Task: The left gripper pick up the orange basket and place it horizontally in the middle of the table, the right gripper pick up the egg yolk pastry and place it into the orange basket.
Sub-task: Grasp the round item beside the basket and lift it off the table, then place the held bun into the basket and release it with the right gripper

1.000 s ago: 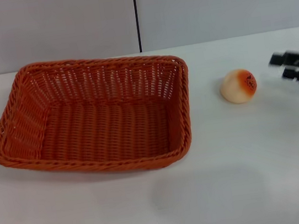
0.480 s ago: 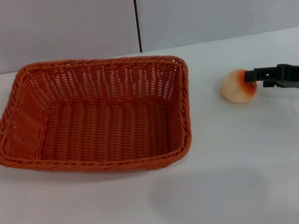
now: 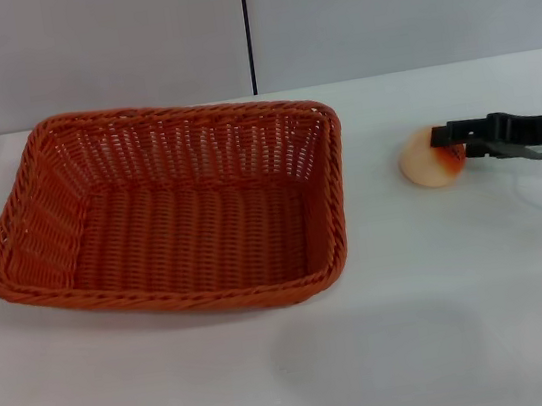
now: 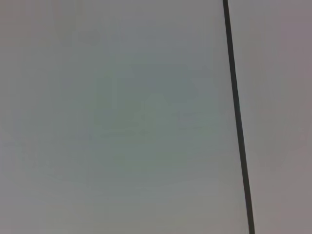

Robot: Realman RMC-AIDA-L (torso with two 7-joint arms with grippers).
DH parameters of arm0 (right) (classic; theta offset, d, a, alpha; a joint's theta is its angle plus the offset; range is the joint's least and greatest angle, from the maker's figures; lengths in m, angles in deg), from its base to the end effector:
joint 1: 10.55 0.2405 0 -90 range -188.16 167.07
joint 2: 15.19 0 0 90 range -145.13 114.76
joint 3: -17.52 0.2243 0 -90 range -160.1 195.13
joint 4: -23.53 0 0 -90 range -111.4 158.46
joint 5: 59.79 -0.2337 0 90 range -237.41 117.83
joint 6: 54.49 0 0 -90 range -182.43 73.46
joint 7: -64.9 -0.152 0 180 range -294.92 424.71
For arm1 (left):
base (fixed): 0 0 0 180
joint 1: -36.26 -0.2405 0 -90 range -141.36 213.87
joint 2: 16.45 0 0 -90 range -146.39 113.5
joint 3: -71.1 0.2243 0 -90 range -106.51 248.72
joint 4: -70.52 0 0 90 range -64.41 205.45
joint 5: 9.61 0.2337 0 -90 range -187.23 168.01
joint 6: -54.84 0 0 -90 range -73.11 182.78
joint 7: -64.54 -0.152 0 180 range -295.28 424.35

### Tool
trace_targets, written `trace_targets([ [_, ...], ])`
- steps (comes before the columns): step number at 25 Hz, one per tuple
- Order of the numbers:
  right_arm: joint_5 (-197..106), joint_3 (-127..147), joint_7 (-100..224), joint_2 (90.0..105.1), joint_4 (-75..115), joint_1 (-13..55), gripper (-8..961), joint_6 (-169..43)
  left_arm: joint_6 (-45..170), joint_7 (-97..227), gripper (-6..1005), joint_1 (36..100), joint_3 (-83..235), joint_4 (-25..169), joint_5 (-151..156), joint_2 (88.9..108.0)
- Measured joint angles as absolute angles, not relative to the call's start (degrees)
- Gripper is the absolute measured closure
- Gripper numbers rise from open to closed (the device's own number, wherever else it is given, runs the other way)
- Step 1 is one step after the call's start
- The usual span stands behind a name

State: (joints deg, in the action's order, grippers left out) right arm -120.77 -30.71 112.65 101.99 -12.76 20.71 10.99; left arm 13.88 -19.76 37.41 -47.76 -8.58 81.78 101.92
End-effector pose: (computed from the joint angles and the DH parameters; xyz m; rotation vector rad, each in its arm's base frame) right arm 0.2902 0.3765 0.0024 -2.0954 1.7337 0.5092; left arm -0.2873 0.3532 0.1699 -1.7538 -0.6369 -0.4614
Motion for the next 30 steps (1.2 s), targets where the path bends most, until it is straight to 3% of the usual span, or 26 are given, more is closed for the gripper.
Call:
trace_targets([
  [4, -120.8, -30.8, 112.7, 101.76, -11.0, 22.1, 227, 10.6, 13.9, -21.1, 438, 37.5, -47.7, -7.7, 81.8, 101.94],
  [12, -121.3, -30.5, 112.7, 101.63, -10.9, 22.5, 339, 10.7, 13.9, -22.0, 439, 38.2, -48.1, -5.8, 81.8, 101.89],
  [18, -121.5, -30.2, 112.2, 101.91, -14.0, 21.0, 605, 15.2, 14.2, -23.1, 438, 38.6, -48.2, -5.2, 81.8, 101.91],
  [22, -124.9, -30.1, 110.0, 103.21, -21.2, 17.5, 731, 22.2, 14.3, -23.2, 438, 39.5, -48.2, -3.8, 81.8, 101.88],
  [30, -136.0, -26.3, 108.9, 103.82, -29.8, 9.7, 797, 32.0, 14.6, -23.2, 437, 40.3, -48.2, -2.5, 81.8, 101.95],
])
